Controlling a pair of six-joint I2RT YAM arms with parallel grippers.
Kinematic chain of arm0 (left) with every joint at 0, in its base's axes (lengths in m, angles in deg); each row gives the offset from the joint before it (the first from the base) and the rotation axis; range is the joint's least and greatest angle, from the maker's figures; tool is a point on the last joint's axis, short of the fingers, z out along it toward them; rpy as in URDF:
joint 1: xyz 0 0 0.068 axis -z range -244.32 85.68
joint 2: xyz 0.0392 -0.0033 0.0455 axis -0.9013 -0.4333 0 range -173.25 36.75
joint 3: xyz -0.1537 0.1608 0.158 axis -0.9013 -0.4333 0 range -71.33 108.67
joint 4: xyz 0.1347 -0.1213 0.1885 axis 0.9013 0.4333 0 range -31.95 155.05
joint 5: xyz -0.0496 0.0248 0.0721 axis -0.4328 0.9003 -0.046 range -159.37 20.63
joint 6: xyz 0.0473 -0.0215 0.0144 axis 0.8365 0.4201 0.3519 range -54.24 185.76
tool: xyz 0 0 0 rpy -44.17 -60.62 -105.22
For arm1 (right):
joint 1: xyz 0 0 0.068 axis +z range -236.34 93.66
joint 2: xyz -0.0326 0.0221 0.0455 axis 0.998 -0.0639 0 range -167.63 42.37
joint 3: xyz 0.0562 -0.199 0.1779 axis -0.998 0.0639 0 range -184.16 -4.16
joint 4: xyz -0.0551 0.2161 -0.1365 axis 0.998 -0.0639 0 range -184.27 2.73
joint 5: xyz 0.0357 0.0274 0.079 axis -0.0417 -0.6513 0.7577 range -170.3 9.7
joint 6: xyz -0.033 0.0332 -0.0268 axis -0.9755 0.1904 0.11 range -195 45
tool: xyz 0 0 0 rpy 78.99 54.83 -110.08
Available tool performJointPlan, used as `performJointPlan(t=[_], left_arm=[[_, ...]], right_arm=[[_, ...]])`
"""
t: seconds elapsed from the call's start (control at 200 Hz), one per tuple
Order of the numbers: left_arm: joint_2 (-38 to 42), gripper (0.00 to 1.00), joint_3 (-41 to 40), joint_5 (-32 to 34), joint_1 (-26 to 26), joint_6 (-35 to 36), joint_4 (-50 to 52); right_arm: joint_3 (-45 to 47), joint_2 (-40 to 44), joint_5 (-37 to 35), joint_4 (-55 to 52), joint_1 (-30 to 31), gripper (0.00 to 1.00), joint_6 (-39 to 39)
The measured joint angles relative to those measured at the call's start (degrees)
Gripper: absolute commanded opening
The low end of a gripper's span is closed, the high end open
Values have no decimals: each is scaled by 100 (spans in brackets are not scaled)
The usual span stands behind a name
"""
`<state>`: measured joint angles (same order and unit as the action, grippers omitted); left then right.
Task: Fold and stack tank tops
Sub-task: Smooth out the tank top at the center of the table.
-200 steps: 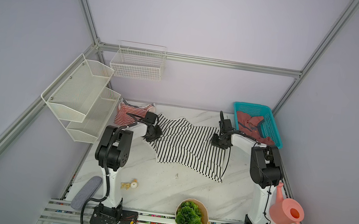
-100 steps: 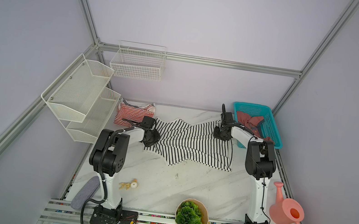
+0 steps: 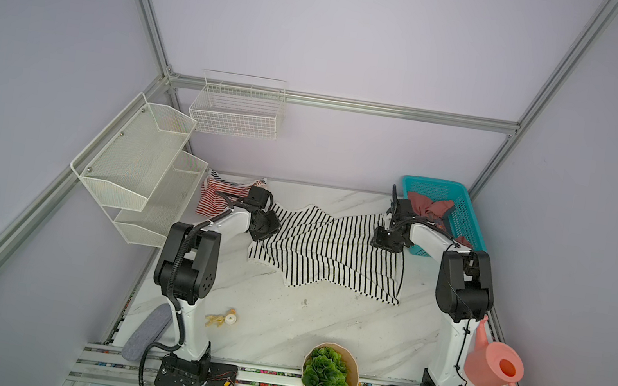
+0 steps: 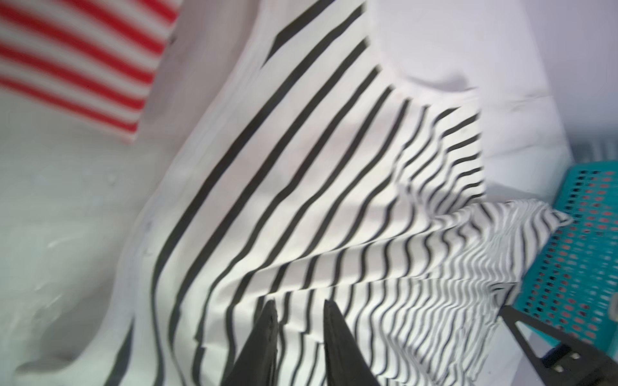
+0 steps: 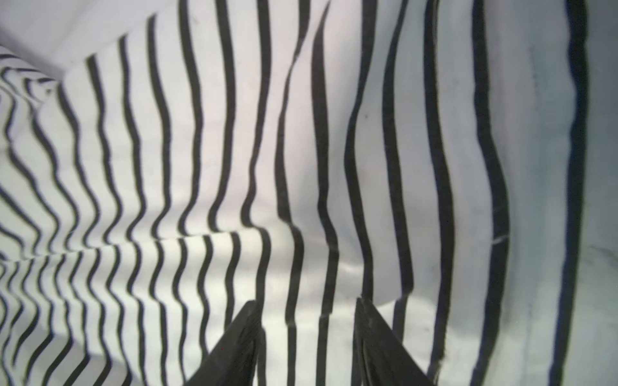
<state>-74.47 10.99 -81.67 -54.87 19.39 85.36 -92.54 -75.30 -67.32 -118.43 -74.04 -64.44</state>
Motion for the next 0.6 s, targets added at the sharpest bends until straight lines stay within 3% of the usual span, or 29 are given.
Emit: performJointPlan(t=[0.335, 0.46, 0.6], left_arm=[[-2164, 22, 2691, -769, 13, 39, -68], [-2771, 22, 3147, -1010, 68, -4, -22], [-2903, 22, 3180, -1185, 195, -61, -55]], right_arm=[[1429, 1097, 299, 223, 2, 37, 133], [1982, 1211, 391, 328, 2, 36, 275], [2380, 1346, 476, 457, 11, 33, 411]])
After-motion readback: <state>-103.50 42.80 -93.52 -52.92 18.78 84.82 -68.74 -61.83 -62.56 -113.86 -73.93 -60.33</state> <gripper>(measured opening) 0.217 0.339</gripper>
